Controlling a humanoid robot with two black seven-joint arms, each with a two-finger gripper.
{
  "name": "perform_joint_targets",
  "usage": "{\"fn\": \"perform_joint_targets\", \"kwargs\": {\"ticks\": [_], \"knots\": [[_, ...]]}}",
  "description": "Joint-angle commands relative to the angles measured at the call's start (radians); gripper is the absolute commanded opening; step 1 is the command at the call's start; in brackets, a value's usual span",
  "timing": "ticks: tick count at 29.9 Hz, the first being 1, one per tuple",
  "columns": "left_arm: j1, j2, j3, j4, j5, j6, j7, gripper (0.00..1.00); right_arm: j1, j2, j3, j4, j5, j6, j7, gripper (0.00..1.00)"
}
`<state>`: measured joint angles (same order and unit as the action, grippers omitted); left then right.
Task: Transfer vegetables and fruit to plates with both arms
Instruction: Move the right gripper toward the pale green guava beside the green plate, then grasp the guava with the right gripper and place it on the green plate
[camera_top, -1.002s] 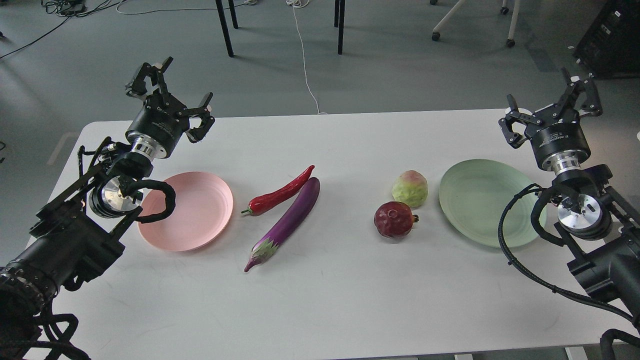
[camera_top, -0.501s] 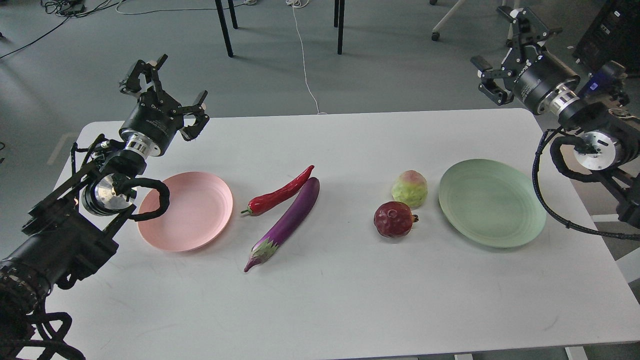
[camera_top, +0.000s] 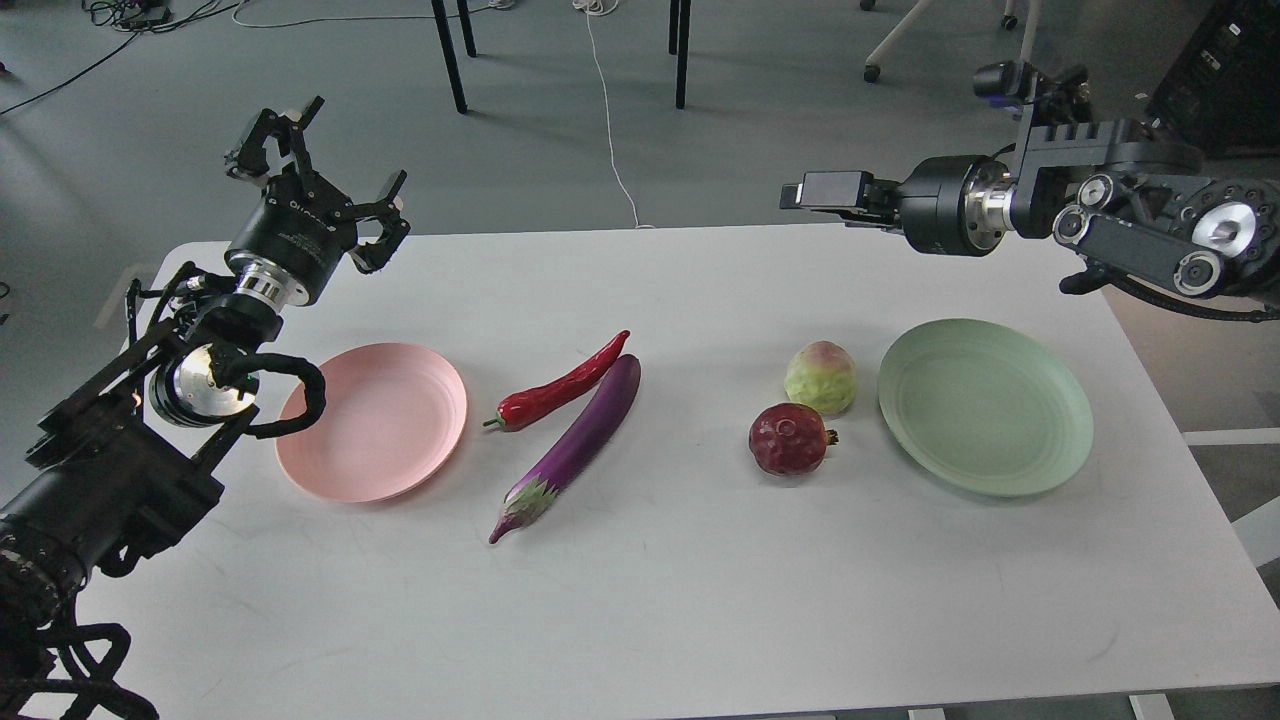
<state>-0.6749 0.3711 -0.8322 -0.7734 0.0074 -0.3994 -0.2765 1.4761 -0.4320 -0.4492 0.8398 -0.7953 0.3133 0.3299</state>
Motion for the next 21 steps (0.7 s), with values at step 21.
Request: {"fn": "perform_joint_targets", "kwargs": {"ticks": [21], "knots": [[0.011,0.051,0.004,0.003,-0.003,-0.047,-0.009,0.98,-0.045,0.366,-0.511,-0.257,-0.128,-0.042,0.069,0.97]]}}
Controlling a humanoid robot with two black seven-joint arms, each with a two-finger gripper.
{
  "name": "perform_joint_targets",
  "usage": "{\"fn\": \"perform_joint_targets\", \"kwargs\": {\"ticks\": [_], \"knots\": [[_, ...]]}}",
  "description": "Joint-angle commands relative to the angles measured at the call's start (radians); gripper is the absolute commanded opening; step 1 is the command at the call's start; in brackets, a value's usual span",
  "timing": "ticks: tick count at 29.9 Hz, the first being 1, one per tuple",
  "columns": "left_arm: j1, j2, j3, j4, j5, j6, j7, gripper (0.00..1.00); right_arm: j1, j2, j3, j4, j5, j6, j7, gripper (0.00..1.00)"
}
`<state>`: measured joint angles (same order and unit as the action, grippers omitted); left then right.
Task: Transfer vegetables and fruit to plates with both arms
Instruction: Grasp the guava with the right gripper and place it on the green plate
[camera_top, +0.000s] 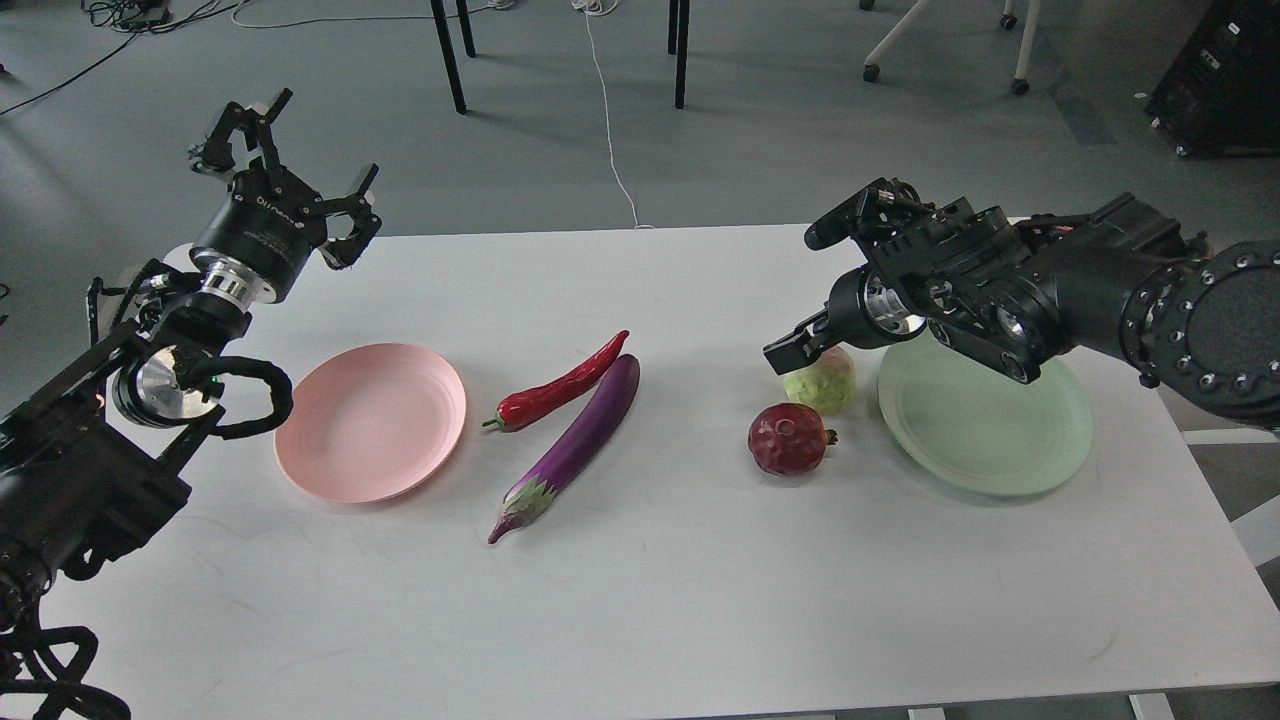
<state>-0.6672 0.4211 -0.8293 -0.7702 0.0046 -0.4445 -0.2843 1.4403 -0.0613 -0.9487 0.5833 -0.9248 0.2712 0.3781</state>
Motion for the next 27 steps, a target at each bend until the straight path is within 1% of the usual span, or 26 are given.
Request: {"fn": "perform_joint_targets", "kwargs": {"ticks": [1,11,12,14,19,23,27], "knots": [[0.006,0.001,0.001,0.0,0.0,-0.002,-0.001,0.98,-0.018,-0.006,-0.013,0.0,0.001,0.0,0.025,0.96],[0.006,0.013,-0.002,0.0,0.0,-0.002,-0.003,0.98,-0.1,-0.008,-0.002,-0.057,0.009,-0.001,0.025,0.92],[0.006,0.013,-0.002,0.0,0.0,-0.002,-0.003,0.98,-0.1,-0.008,-0.002,-0.056,0.012,-0.001,0.025,0.89],[0.006,0.013,-0.002,0.002,0.0,-0.002,-0.004,0.98,-0.095,-0.008,-0.007,-0.056,0.012,0.0,0.03,0.79],[0.006,0.013,-0.001,0.005,0.0,-0.002,-0.007,0.98,-0.052,-0.014,-0.01,-0.033,0.009,0.002,0.036,0.61],[0.006,0.021,-0.001,0.005,0.0,-0.002,-0.01,0.98,0.015,-0.061,-0.002,-0.011,0.012,0.011,0.036,0.6],[0.008,0.027,-0.001,0.003,0.0,-0.002,-0.01,0.98,0.043,-0.156,-0.004,-0.01,0.003,0.013,0.036,0.6]]}}
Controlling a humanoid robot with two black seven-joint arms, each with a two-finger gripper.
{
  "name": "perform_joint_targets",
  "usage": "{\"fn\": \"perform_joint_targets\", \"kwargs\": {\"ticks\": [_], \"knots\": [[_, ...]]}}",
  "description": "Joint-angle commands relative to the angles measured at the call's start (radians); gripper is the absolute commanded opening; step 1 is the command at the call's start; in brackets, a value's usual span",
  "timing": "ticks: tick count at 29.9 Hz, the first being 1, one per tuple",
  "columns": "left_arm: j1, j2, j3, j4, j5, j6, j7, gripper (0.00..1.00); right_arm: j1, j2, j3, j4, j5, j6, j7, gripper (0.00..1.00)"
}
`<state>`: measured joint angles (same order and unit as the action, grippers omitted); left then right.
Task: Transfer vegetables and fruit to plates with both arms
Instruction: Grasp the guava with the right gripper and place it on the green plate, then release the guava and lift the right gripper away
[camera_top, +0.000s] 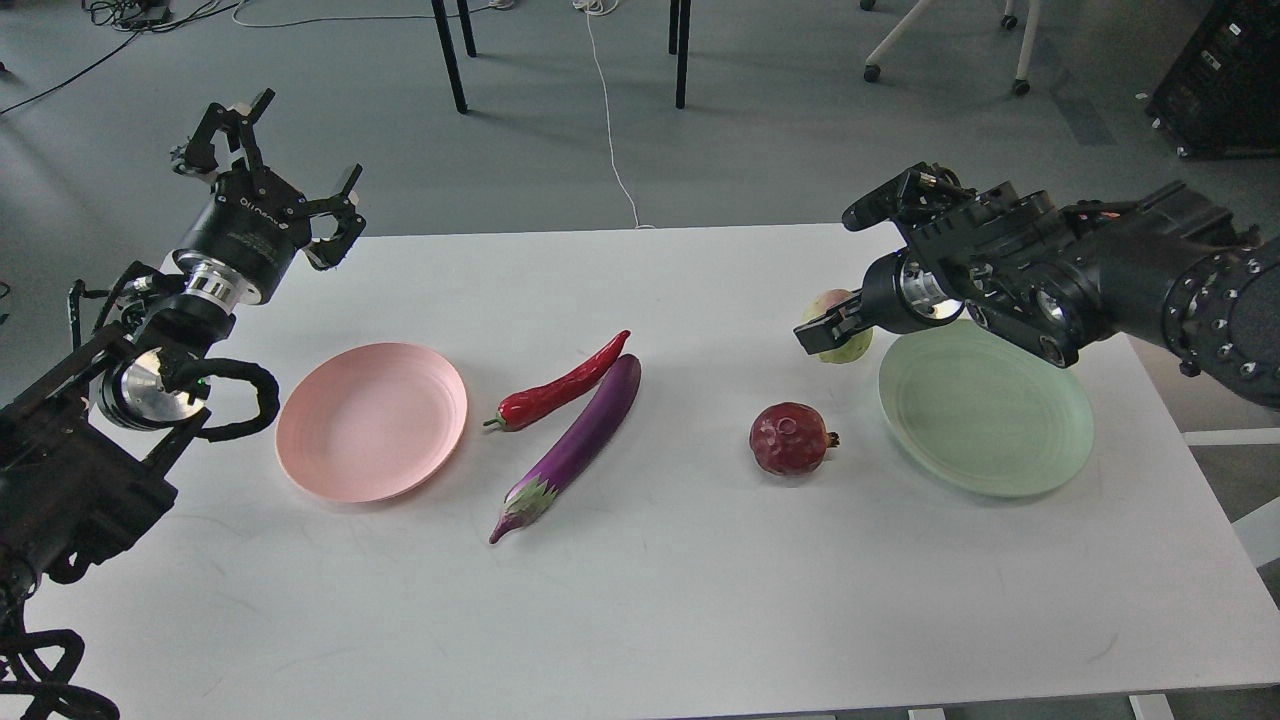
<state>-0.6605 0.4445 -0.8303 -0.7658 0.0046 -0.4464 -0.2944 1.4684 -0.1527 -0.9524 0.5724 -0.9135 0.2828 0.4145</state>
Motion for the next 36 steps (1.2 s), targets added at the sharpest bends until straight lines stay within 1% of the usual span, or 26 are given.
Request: {"fn": "perform_joint_targets", "kwargs": {"ticks": [1,4,8,11,16,20,23,32,36], "knots": [[0.001,0.003,0.0,-0.001,0.0,0.0,0.0,0.98,0.01,-0.105,-0.003,0.0,-0.013,-0.001,0.001,0.6],[0.001,0.003,0.0,-0.001,0.0,0.0,-0.002,0.98,-0.019,-0.204,0.001,0.004,-0.013,-0.011,0.001,0.6],[0.004,0.003,0.0,-0.001,0.0,0.0,0.0,0.98,-0.053,-0.326,0.009,0.082,-0.015,-0.062,0.001,0.6],[0.004,0.003,0.002,-0.003,0.0,0.0,0.0,0.98,-0.072,-0.378,0.007,0.125,-0.016,-0.094,0.001,0.61],[0.004,0.002,0.005,-0.004,0.0,0.002,0.0,0.98,-0.125,-0.387,0.009,0.124,-0.015,-0.152,0.0,0.65],[0.005,0.002,0.007,-0.004,0.0,0.0,0.0,0.98,-0.135,-0.378,0.011,0.116,-0.015,-0.159,0.0,0.69],[0.005,0.003,0.005,-0.004,0.0,0.0,0.0,0.98,-0.151,-0.366,0.011,0.11,-0.016,-0.16,-0.002,0.76],[0.005,0.003,0.005,-0.004,0.0,0.0,-0.002,0.98,-0.155,-0.363,0.024,0.104,-0.013,-0.177,0.0,0.92],[0.005,0.002,0.003,-0.004,-0.002,0.002,-0.002,0.98,-0.135,-0.367,0.026,0.112,-0.012,-0.182,0.0,0.95]]}}
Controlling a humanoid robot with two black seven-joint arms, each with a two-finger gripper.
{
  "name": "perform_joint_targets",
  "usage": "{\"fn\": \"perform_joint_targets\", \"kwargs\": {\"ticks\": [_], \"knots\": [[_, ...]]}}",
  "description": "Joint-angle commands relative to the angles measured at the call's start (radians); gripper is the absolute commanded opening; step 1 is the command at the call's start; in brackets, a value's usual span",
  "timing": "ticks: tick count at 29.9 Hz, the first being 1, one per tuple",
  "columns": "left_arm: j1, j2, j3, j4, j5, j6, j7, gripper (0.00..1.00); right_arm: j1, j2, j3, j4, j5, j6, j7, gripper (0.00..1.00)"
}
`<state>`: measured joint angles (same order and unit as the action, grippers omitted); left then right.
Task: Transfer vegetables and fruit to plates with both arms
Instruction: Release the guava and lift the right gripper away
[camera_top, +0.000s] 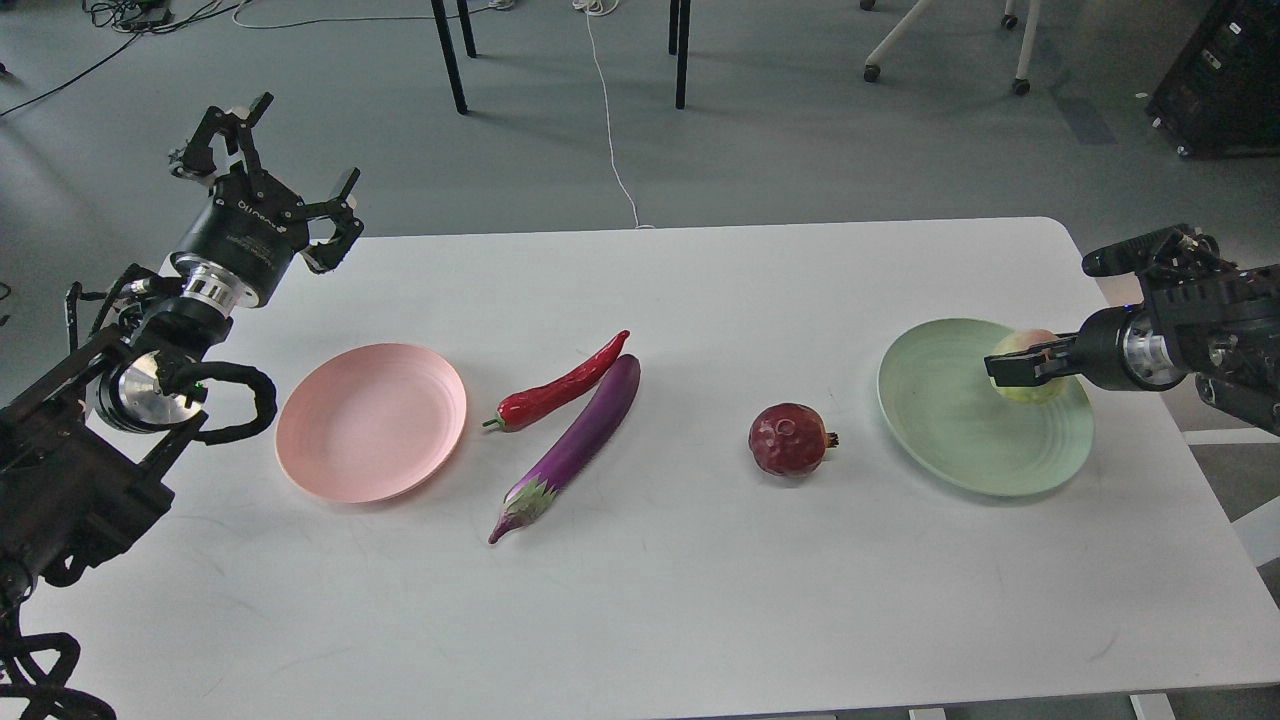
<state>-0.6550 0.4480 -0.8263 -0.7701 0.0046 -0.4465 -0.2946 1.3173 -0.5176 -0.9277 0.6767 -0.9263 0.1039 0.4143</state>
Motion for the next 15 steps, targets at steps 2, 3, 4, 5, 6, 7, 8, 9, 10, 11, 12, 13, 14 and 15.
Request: {"fn": "perform_joint_targets", "kwargs": {"ticks": [2,3,4,5,6,7,8,9,10,11,12,13,14,15], "knots": [[0.002,-0.002,-0.001,0.002,-0.002,0.0,-0.001,0.98,0.028,-0.004,0.001,0.011,0.001,-0.003,0.0,0.97],[0.002,-0.002,-0.001,0.0,-0.002,0.002,0.0,0.98,0.037,-0.004,0.001,0.011,0.001,-0.001,0.0,0.97],[0.002,-0.002,-0.001,0.0,-0.002,0.0,0.0,0.98,0.045,-0.001,0.001,0.012,0.003,-0.001,0.0,0.97],[0.002,-0.002,-0.001,0.0,-0.002,0.0,-0.001,0.98,0.057,0.004,0.003,0.018,0.006,-0.003,0.0,0.97],[0.002,0.0,-0.001,0.0,-0.002,0.002,0.0,0.98,0.072,0.005,0.013,0.027,0.007,-0.003,0.0,0.97],[0.002,0.001,-0.001,0.0,-0.002,0.0,0.0,0.98,0.091,0.007,0.035,0.044,0.011,-0.003,0.0,0.97],[0.002,0.001,-0.001,0.0,-0.002,0.0,-0.001,0.98,0.108,0.01,0.061,0.067,0.012,-0.001,-0.002,0.97],[0.002,0.001,-0.002,0.0,-0.002,0.0,0.0,0.98,0.123,0.017,0.082,0.093,0.012,0.002,-0.003,0.97],[0.002,0.001,-0.002,0.0,-0.002,0.0,0.0,0.98,0.143,0.027,0.096,0.119,0.014,0.003,-0.005,0.97],[0.0,0.001,-0.004,0.002,-0.002,0.0,0.0,0.98,0.163,0.04,0.102,0.139,0.017,0.005,-0.005,0.97],[0.0,0.001,-0.004,0.0,-0.002,0.0,0.0,0.98,0.18,0.06,0.105,0.152,0.018,0.005,-0.003,0.97],[0.0,0.001,-0.004,0.0,-0.002,0.0,0.0,0.98,0.195,0.088,0.105,0.165,0.018,0.005,-0.003,0.97],[0.002,0.001,-0.004,0.0,-0.002,0.0,0.0,0.98,0.206,0.114,0.105,0.179,0.018,0.005,-0.003,0.97],[0.002,0.001,-0.004,0.0,-0.002,0.0,0.0,0.98,0.211,0.138,0.101,0.191,0.018,0.005,-0.003,0.97]]}}
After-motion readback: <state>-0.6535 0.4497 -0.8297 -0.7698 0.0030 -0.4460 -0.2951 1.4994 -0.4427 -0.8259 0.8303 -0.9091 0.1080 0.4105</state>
